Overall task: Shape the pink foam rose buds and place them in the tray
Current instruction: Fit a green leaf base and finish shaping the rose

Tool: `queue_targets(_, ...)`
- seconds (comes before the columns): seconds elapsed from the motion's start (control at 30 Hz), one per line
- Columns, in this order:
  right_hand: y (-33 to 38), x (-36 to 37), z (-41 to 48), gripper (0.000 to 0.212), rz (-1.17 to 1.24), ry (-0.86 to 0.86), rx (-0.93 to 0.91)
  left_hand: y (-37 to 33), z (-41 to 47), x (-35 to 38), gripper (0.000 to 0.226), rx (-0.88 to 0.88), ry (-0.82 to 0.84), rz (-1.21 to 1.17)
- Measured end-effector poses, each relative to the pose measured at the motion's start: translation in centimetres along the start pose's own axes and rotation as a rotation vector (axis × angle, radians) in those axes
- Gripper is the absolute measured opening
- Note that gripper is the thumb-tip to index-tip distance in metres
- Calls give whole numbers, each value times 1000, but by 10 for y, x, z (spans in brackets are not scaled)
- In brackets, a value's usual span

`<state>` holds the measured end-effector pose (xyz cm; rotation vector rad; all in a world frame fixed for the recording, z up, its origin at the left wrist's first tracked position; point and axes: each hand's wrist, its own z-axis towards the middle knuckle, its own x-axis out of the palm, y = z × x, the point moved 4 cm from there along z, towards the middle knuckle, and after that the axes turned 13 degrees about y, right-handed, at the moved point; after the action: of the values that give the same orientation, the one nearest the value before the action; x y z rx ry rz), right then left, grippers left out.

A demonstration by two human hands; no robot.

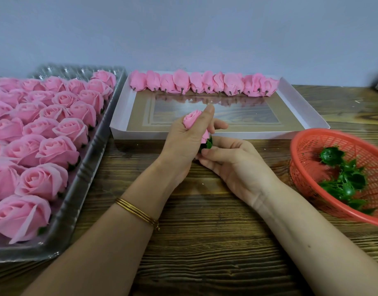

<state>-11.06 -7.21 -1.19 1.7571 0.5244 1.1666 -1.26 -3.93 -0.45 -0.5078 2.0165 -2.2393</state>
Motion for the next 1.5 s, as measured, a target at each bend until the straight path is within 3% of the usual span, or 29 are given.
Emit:
queue_targets(0.33, 2, -1, 2, 33, 109, -49, -19, -2, 0, 0, 39, 37, -10, -25)
queue_targets(0.9, -2, 0, 0, 18, 212, -29, -42, -2, 0, -1, 38, 22, -7, -73)
queue_targets(1.07, -4, -3, 2, 29, 269, -98, -67, -2, 1, -2, 42, 9, -20, -83)
queue_targets(1.27, -5, -3, 2, 19, 231, -99, -88, -1, 0, -3, 41, 10, -12, -70)
queue_targets(1.5, -4, -4, 3, 27, 213, -107, -132, 0, 1, -2, 44, 36, 11, -80)
